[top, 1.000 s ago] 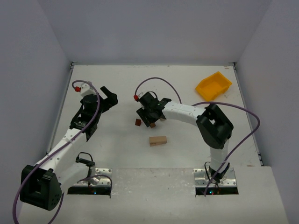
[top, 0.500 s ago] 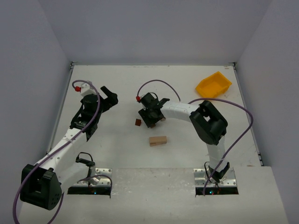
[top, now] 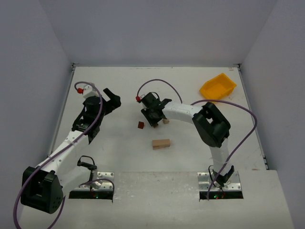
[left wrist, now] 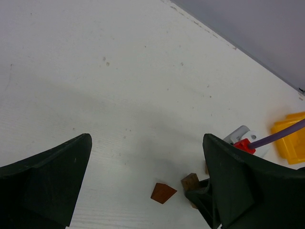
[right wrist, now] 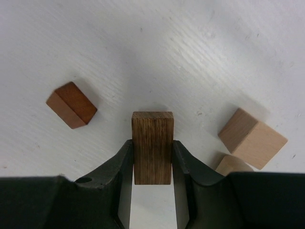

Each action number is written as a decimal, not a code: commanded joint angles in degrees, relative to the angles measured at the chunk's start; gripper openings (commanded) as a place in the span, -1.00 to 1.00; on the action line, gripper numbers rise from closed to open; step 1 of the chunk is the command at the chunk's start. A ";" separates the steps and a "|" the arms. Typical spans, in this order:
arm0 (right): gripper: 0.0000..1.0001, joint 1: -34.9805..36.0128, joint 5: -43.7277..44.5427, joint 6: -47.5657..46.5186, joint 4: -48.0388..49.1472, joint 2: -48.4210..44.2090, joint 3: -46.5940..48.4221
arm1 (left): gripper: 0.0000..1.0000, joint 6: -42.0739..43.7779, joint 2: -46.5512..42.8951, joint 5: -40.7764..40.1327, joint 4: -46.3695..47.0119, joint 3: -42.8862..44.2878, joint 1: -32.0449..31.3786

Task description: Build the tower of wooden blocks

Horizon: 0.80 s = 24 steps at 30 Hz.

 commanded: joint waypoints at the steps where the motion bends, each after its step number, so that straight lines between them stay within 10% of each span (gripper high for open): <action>1: -0.55 0.07 -3.97 -10.39 3.83 -2.94 7.01 | 1.00 0.21 0.40 1.01 3.00 0.15 0.45; 12: -0.54 -1.46 -29.53 -45.54 -2.57 -10.70 13.03 | 1.00 0.74 0.36 -0.28 3.01 -0.16 0.45; 24: -0.50 -1.81 -33.66 -50.57 -21.03 -24.73 -2.77 | 1.00 1.66 3.35 -2.98 3.37 1.03 0.45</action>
